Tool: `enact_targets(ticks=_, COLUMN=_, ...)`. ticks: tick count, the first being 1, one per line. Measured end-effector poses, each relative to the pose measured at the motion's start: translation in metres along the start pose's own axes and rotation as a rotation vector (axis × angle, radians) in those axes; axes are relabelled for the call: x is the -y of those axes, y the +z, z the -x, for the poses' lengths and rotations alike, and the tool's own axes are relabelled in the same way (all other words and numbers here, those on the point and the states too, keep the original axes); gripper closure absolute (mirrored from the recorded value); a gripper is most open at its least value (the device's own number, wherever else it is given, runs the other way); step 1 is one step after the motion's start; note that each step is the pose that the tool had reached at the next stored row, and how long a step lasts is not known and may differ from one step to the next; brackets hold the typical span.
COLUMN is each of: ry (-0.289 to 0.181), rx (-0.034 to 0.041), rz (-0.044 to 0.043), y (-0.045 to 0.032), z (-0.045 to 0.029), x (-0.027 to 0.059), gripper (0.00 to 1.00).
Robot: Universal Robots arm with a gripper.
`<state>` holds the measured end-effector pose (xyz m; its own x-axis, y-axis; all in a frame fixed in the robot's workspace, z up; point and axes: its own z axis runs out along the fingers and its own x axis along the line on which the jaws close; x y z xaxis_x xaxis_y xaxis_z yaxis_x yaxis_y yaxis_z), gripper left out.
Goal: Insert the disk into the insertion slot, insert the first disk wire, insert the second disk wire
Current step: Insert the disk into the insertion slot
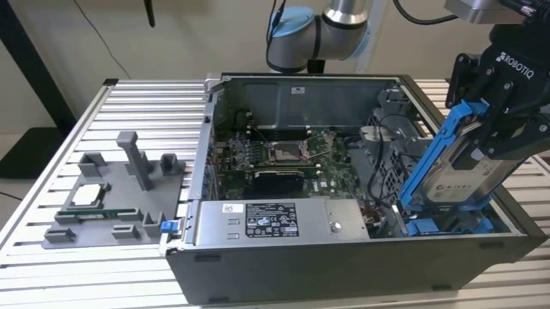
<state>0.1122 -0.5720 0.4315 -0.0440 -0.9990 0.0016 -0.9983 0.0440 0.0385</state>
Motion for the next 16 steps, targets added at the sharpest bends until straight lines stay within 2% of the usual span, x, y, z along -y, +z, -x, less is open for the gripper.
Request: enact_targets(ticks=16, ry=-0.002, rx=-0.0001, rz=0.0000, y=0.0087, z=0.0001, x=0.0014, gripper=1.00)
